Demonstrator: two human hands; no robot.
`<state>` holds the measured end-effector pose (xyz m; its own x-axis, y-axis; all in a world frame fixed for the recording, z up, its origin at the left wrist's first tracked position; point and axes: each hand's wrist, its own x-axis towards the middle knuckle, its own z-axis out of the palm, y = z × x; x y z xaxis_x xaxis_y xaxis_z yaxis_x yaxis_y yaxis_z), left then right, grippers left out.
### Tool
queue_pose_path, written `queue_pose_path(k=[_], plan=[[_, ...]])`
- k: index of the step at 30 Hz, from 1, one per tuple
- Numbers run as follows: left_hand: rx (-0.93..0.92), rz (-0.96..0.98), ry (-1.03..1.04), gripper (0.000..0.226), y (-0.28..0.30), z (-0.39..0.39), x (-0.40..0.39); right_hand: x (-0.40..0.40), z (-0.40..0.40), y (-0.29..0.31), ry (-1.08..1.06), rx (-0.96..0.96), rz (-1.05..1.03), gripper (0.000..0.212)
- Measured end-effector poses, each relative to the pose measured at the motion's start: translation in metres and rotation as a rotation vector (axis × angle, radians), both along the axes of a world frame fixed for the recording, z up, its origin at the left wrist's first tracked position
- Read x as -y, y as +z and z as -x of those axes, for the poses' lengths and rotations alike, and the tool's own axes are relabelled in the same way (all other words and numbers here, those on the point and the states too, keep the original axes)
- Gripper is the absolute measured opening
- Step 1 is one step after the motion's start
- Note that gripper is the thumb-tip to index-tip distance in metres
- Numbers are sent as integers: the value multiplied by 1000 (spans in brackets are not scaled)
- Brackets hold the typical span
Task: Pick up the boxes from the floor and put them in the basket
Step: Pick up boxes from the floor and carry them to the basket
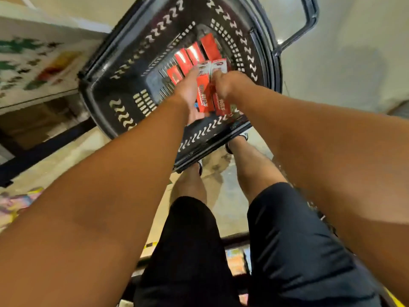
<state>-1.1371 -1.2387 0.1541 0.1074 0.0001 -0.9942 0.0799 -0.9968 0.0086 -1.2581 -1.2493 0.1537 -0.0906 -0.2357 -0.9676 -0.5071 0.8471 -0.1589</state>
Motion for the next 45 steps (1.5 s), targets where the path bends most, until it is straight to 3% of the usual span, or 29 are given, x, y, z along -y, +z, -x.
queue_pose_path(k=[3,8,13,19,25,28,31,41,44,45], plan=[[19,-9,-41,72,-37,2,-3,11,-1,-19,104,64,-31,45],[-22,38,-49,50,-47,22,-11,-3,8,-41,52,87,-64,46],[-23,66,-50,60,-26,17,-29,-16,26,-30,42,7,19,40],[39,57,-49,55,59,-17,-57,-38,35,47,82,22,115,38],[19,182,-155,36,190,-55,-107,-78,68,161,297,72,172,27],[19,216,-194,22,248,-72,-142,-105,93,210,402,-6,149,45],[47,236,-194,19,290,-88,-179,-133,116,245,442,-83,169,48],[206,405,47,22,419,-148,-311,-171,121,327,658,-79,294,36],[263,412,163,26,442,-158,-360,-161,99,348,800,-54,320,10],[281,408,195,27,448,-157,-374,-156,90,354,814,-45,334,12]])
